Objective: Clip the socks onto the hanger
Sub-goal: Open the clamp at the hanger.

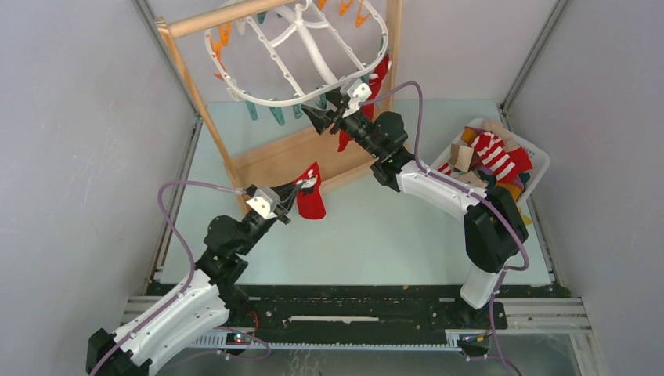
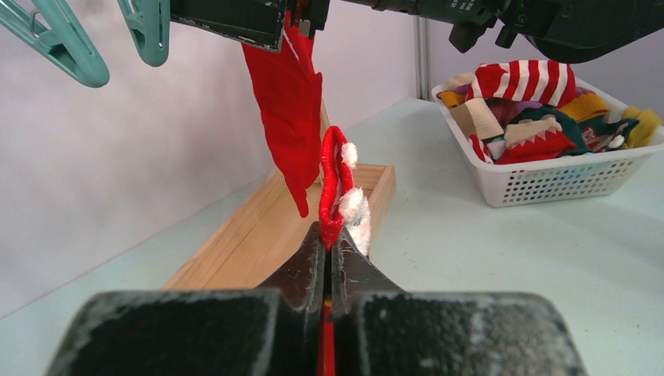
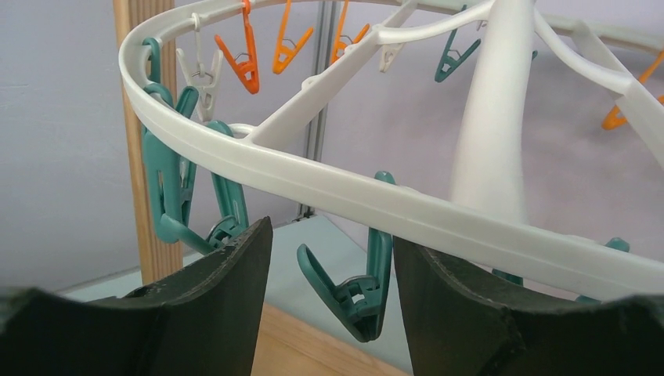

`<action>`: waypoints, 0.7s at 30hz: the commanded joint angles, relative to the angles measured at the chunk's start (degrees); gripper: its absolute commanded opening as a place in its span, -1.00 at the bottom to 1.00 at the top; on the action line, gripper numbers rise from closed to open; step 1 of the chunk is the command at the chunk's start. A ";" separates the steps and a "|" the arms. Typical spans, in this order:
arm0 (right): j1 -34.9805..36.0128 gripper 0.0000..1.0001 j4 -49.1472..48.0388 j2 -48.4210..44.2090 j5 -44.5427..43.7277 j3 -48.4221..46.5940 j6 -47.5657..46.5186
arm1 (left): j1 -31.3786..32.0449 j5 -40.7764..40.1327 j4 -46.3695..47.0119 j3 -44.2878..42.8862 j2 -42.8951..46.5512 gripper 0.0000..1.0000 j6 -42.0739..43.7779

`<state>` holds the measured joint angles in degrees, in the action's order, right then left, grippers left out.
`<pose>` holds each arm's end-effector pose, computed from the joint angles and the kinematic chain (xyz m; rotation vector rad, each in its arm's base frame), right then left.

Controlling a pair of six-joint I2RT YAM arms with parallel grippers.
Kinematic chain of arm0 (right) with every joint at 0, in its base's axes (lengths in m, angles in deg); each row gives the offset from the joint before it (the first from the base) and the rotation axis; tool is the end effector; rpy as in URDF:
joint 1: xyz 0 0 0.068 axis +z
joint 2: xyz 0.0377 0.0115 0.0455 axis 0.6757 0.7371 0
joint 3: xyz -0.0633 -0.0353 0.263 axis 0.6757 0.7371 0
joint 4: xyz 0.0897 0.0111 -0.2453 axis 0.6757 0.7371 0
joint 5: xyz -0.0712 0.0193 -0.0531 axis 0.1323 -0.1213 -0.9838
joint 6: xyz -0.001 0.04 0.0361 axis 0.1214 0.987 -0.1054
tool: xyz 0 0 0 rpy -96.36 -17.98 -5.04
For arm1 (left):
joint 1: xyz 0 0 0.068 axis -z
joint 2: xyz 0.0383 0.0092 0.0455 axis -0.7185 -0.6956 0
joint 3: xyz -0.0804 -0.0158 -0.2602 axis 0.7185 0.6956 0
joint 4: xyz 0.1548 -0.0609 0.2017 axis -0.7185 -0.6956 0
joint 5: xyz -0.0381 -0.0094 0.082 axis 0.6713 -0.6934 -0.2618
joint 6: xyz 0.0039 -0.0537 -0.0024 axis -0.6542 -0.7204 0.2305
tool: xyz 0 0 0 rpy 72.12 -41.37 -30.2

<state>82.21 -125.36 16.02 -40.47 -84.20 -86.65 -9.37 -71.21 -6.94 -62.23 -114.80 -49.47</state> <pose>0.3173 0.2744 0.3797 -0.6551 0.9941 0.6502 0.1269 -0.0978 0.2944 0.5783 1.1856 -0.4679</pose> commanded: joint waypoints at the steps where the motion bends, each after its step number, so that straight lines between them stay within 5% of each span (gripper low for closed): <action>1: -0.68 0.30 -1.77 -2.96 1.27 -0.13 -1.94 | -0.43 0.78 2.97 1.54 -0.17 -1.00 -1.02; 21: -0.46 0.15 -2.20 -4.46 1.97 0.52 -3.40 | -0.46 1.29 3.31 1.32 -0.49 -1.00 -1.55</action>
<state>81.86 -125.47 14.67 -38.46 -83.76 -88.57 -9.37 -70.82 -6.18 -62.23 -115.81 -50.03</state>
